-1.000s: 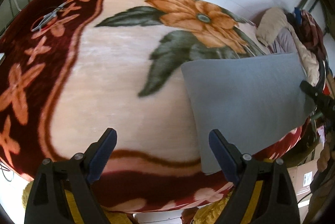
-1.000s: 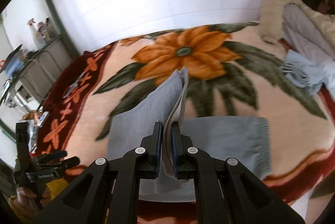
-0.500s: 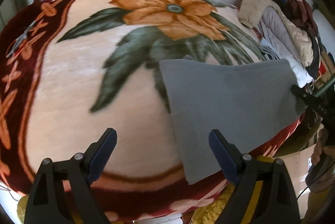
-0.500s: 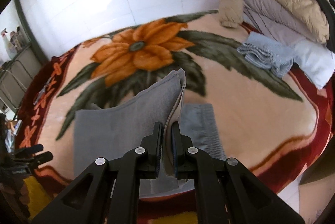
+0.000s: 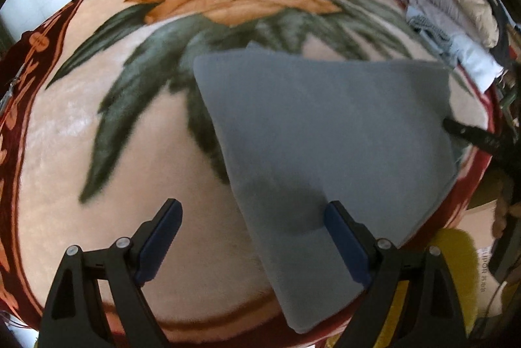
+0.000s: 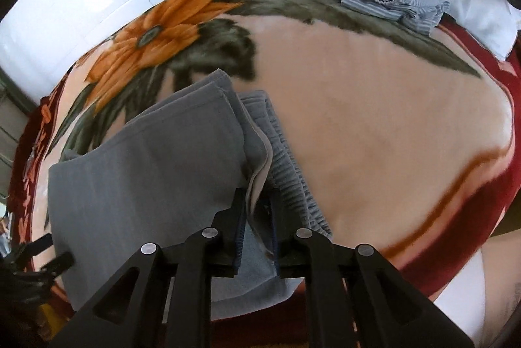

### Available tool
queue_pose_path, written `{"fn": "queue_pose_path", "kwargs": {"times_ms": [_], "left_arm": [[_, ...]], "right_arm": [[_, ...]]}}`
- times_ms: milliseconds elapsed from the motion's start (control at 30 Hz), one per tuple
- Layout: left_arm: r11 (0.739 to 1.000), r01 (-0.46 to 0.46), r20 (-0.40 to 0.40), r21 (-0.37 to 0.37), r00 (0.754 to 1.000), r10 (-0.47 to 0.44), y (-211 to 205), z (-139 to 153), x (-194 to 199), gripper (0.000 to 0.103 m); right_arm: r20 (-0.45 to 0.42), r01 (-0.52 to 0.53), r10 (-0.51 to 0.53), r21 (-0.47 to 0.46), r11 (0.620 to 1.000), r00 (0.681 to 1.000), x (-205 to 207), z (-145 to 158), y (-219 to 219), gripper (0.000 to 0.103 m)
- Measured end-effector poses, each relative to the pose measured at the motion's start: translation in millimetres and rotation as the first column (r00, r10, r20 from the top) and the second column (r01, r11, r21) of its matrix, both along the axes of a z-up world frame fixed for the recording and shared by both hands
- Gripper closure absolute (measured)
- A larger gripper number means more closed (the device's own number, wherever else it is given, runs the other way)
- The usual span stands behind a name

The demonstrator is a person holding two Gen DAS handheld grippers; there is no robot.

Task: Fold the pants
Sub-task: 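Open the right tool and release the folded sweatpants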

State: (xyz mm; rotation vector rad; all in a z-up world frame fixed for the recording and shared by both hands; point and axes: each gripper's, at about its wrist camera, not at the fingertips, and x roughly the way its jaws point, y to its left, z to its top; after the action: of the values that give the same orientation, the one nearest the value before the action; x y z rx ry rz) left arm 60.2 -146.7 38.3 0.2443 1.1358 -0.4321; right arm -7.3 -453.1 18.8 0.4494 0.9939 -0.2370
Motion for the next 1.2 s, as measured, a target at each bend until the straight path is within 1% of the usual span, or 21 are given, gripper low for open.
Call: {"fn": "queue_pose_path", "kwargs": {"times_ms": [100, 167, 267, 300, 333, 367, 500, 633, 700, 733, 767, 833, 867, 900, 967, 1033, 1067, 1133, 1167, 1200], "left_arm": [[1.0, -0.001, -0.011, 0.02, 1.0, 0.001, 3, -13, 0, 0.011], [1.0, -0.01, -0.021, 0.0, 1.0, 0.01, 7, -14, -1, 0.011], [1.0, -0.015, -0.035, -0.018, 0.999, 0.015, 13, -13, -3, 0.011], [1.0, -0.014, -0.037, -0.018, 0.999, 0.013, 14, -13, -4, 0.011], [1.0, -0.012, -0.039, -0.018, 0.999, 0.011, 16, -13, -7, 0.011], [1.0, -0.009, -0.041, -0.018, 0.999, 0.008, 17, -12, -9, 0.011], [0.999, 0.014, -0.072, -0.03, 0.997, -0.016, 19, -14, -25, 0.011], [0.999, 0.029, -0.053, 0.015, 0.998, -0.028, 19, -21, -36, 0.011], [0.999, 0.033, -0.051, 0.009, 0.998, -0.033, 20, -22, -37, 0.01], [0.999, 0.034, -0.054, 0.004, 0.998, -0.033, 21, -21, -37, 0.011], [0.999, 0.033, -0.059, 0.002, 0.998, -0.033, 21, -21, -37, 0.011], [1.0, 0.027, -0.07, -0.003, 0.997, -0.027, 23, -19, -35, 0.011], [1.0, 0.016, -0.07, -0.007, 0.997, -0.017, 24, -15, -32, 0.013], [1.0, 0.005, -0.063, -0.012, 0.998, -0.006, 24, -11, -30, 0.017], [1.0, -0.007, -0.036, -0.029, 0.999, 0.006, 23, 0, -21, 0.018], [1.0, -0.008, -0.009, -0.028, 1.0, 0.008, 18, 8, -10, 0.019], [1.0, -0.011, 0.005, -0.025, 1.0, 0.011, 15, 11, -3, 0.021], [0.999, -0.023, 0.029, -0.025, 0.999, 0.024, 10, 15, 14, 0.026], [0.999, -0.031, 0.036, -0.026, 0.999, 0.032, 9, 15, 22, 0.029], [0.999, -0.043, 0.044, -0.028, 0.998, 0.044, 8, 14, 31, 0.03]], "right_arm": [[0.003, 0.01, -0.009, -0.04, 0.999, 1.0, -5, 13, 7, 0.085], [0.03, 0.009, -0.006, -0.079, 0.997, 1.0, -12, 26, 17, 0.083], [0.078, 0.001, 0.006, -0.082, 0.997, 0.997, -20, 44, 33, 0.077], [0.097, -0.01, 0.017, -0.072, 0.997, 0.995, -24, 49, 43, 0.073], [0.106, -0.023, 0.03, -0.064, 0.998, 0.994, -25, 50, 50, 0.07], [0.113, -0.046, 0.052, -0.057, 0.997, 0.992, -26, 51, 61, 0.07], [0.089, -0.126, 0.129, -0.04, 0.991, 0.988, -21, 37, 95, 0.07], [0.014, -0.202, 0.202, -0.002, 0.979, 0.979, -12, 5, 127, 0.07], [-0.036, -0.228, 0.228, -0.003, 0.974, 0.973, -11, -13, 139, 0.07], [-0.036, -0.231, 0.23, -0.024, 0.973, 0.973, -12, -17, 143, 0.068], [-0.018, -0.233, 0.232, -0.055, 0.971, 0.972, -15, -18, 147, 0.067], [-0.008, -0.228, 0.228, -0.067, 0.971, 0.974, -17, -19, 151, 0.063], [-0.009, -0.226, 0.226, -0.069, 0.972, 0.974, -17, -20, 152, 0.063], [-0.009, -0.226, 0.226, -0.066, 0.972, 0.974, -17, -20, 152, 0.062], [0.001, -0.219, 0.219, -0.05, 0.974, 0.976, -17, -22, 149, 0.061], [0.023, -0.211, 0.211, -0.018, 0.977, 0.977, -20, -22, 144, 0.059], [0.031, -0.21, 0.21, -0.005, 0.978, 0.977, -20, -22, 142, 0.058], [0.048, -0.219, 0.218, 0.021, 0.976, 0.975, -20, -23, 140, 0.05], [0.052, -0.228, 0.226, 0.021, 0.974, 0.973, -20, -23, 141, 0.048], [0.052, -0.234, 0.233, 0.016, 0.972, 0.971, -18, -23, 143, 0.044]]}}
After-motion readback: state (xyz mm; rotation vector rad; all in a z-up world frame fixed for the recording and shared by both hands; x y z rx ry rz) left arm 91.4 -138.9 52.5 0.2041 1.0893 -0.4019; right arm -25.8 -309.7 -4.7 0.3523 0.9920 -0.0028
